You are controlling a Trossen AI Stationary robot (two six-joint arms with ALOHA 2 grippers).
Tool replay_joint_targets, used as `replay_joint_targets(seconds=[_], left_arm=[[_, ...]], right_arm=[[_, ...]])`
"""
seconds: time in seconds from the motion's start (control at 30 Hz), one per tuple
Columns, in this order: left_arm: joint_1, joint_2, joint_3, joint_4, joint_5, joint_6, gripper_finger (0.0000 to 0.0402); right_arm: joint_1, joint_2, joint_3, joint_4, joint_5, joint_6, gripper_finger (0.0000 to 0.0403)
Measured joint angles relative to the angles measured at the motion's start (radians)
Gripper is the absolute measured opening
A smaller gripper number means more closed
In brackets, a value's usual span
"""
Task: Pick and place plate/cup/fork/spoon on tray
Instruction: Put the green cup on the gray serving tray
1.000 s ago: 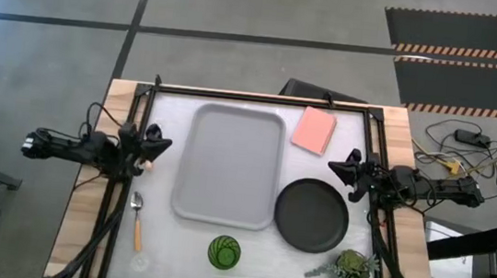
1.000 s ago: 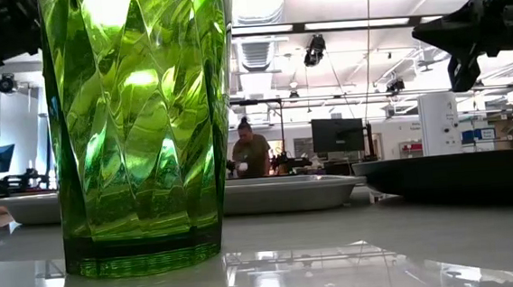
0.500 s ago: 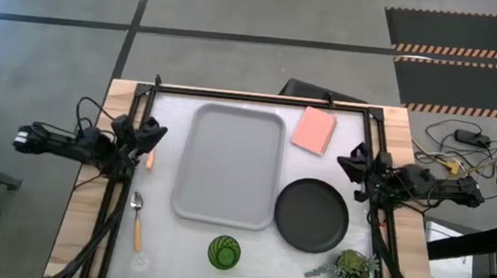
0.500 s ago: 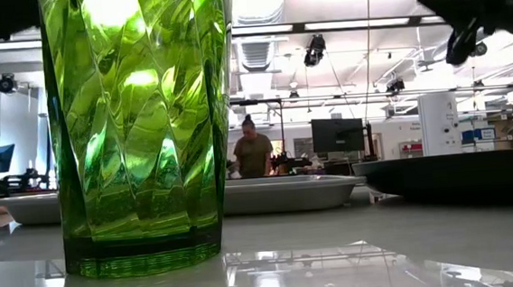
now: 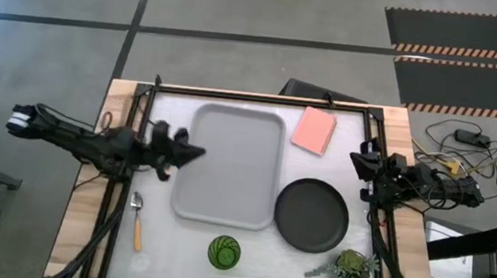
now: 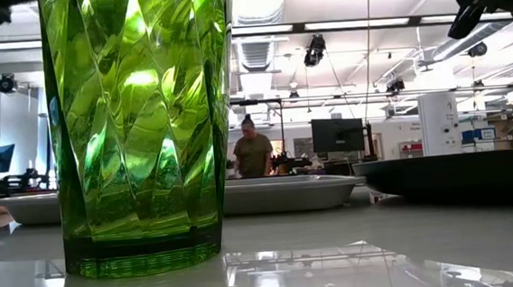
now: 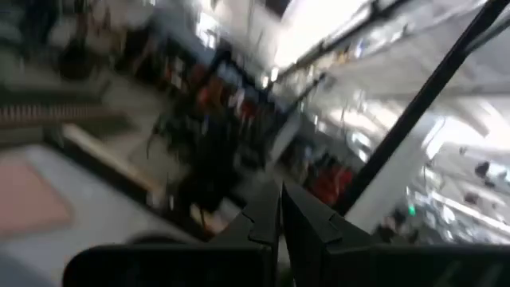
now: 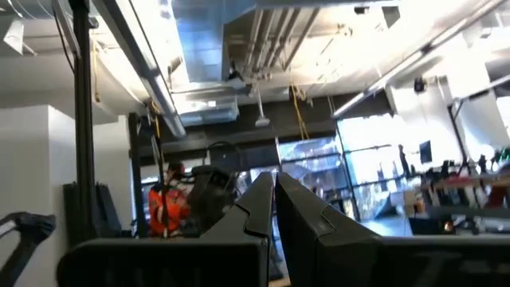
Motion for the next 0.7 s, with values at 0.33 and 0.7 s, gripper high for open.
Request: replay_joint_targets(seconds=[0.33,0.7], left_arm=[[-0.153,0.295,0.430,-0.607,-0.064,-0.346,0.0000],[-0.282,0.608,0.869,-1.208,-0.070,-0.627,0.0000]], right_arm=[[0.000,0.000,0.003,0.004,0.001,-0.054,0.0009],[0.000,0.001,0.018,-0.002,0.001,-0.077,0.0009]])
